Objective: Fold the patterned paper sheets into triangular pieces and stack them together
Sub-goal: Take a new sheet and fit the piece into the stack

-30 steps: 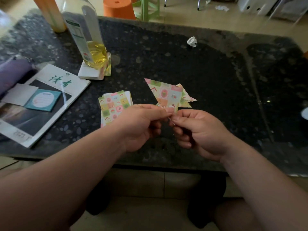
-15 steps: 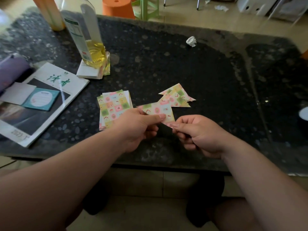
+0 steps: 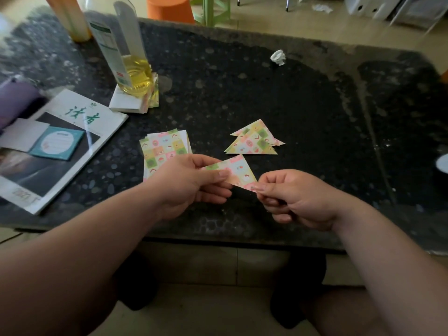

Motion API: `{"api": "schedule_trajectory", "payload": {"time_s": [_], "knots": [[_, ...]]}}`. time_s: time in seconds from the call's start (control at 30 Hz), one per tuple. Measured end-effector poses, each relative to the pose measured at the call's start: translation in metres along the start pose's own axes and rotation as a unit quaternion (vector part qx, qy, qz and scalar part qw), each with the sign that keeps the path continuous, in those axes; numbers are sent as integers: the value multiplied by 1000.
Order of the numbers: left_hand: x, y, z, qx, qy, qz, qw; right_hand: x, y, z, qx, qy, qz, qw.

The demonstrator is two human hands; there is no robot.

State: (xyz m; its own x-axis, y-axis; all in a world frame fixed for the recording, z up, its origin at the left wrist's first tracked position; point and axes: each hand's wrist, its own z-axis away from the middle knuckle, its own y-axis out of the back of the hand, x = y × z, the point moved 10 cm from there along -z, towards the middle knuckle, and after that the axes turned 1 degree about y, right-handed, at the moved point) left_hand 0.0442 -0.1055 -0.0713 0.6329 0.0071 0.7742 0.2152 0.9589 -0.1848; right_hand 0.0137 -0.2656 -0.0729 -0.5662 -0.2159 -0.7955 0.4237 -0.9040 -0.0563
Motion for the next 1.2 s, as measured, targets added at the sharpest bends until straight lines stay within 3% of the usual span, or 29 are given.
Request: {"api": "schedule_trajectory", "payload": {"time_s": [0.27,0.43,0.53,0.63,0.77,0.9,1.2], "knots": [[-2,3,11,-44,33,-57,997,4,4,5,-31,-8,56,998],[2,7,13,-16,15,-50,998,0,-1,5,-37,17,38,998],[-2,11,8,37,14,74,996,-6,1,3,-10,40,9,999],[-21,-1,4,48,38,222,973,-10,-4,-2,23,67,-24,997],[-37,-24,4,17,46,161,986,-15,-19,-7,50,99,-54,992],[-27,-20,2,38,3,160,986,-19,-21,-5,68,99,-67,990],[2,20,-8,119,-12,150,981,-22,-26,2,44,97,-90,990]]}}
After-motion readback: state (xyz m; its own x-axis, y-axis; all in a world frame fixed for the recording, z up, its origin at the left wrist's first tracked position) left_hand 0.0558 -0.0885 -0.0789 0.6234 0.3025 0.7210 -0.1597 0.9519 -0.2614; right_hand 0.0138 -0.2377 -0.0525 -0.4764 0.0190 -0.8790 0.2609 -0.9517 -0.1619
